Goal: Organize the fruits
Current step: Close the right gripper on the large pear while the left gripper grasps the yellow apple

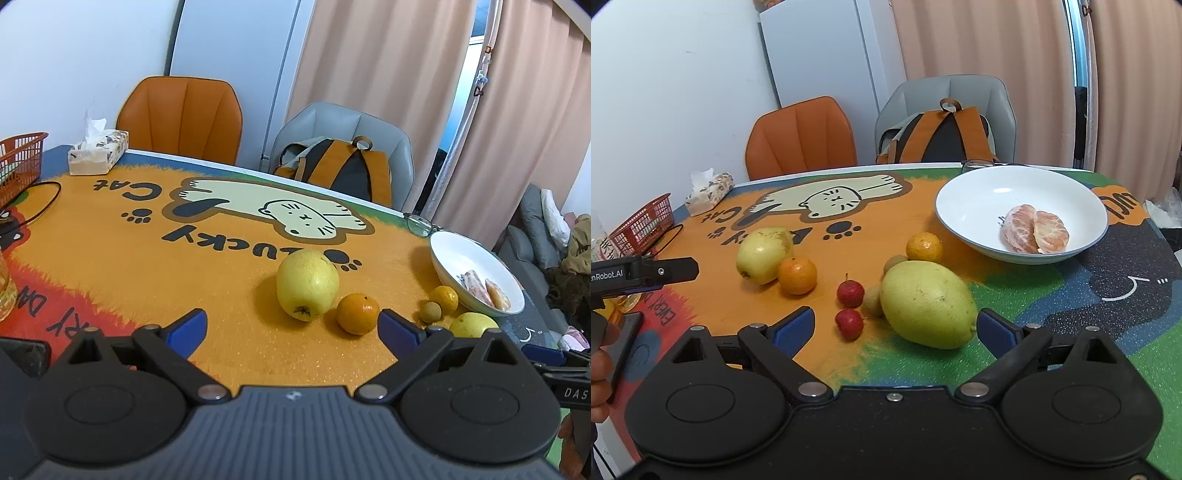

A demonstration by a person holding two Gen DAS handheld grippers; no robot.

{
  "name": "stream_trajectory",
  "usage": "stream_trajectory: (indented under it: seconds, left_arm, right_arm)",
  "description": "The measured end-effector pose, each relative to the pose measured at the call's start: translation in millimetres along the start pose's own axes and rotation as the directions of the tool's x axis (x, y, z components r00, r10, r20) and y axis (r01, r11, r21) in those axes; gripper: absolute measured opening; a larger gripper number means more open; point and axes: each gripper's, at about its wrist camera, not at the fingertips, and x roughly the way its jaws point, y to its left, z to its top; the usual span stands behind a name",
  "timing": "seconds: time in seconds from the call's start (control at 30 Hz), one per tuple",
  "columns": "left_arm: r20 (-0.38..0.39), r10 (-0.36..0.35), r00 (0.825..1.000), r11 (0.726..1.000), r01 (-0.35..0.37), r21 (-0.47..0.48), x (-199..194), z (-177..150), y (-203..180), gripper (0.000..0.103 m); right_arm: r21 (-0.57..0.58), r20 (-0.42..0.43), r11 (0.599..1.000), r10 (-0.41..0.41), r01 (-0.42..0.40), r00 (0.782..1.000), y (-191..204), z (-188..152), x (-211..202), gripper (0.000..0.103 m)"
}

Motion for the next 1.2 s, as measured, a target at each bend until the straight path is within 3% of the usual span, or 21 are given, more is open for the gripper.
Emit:
stream_trajectory:
  seconds: [0.43, 0.67, 1.2]
  left_arm:
    - [-0.022, -0.011, 1.0, 1.0, 0.01, -0.024, 26.9, 8.7, 3.8, 0.09]
    - [-0.031, -0.016, 0.999, 1.0, 0.016, -0.021, 39.1, 16.5, 1.1, 0.09]
    - [-0.038, -0.039, 0.998, 0.999, 0.039, -0.015, 64.5, 27.7, -5.5, 0.09]
  right_arm:
    - [-0.004, -0.04, 1.0, -0.03, 0.03, 0.999, -10.0, 9.7, 32.6, 0.088]
    - [0.004, -0.058, 0.998, -0.068, 0.068, 0.996, -19.4, 15.3, 43.1, 0.079]
    - [0.023, -0.061, 0.998, -0.05, 0.052, 0.997, -26.4, 25.0, 56.1, 0.079]
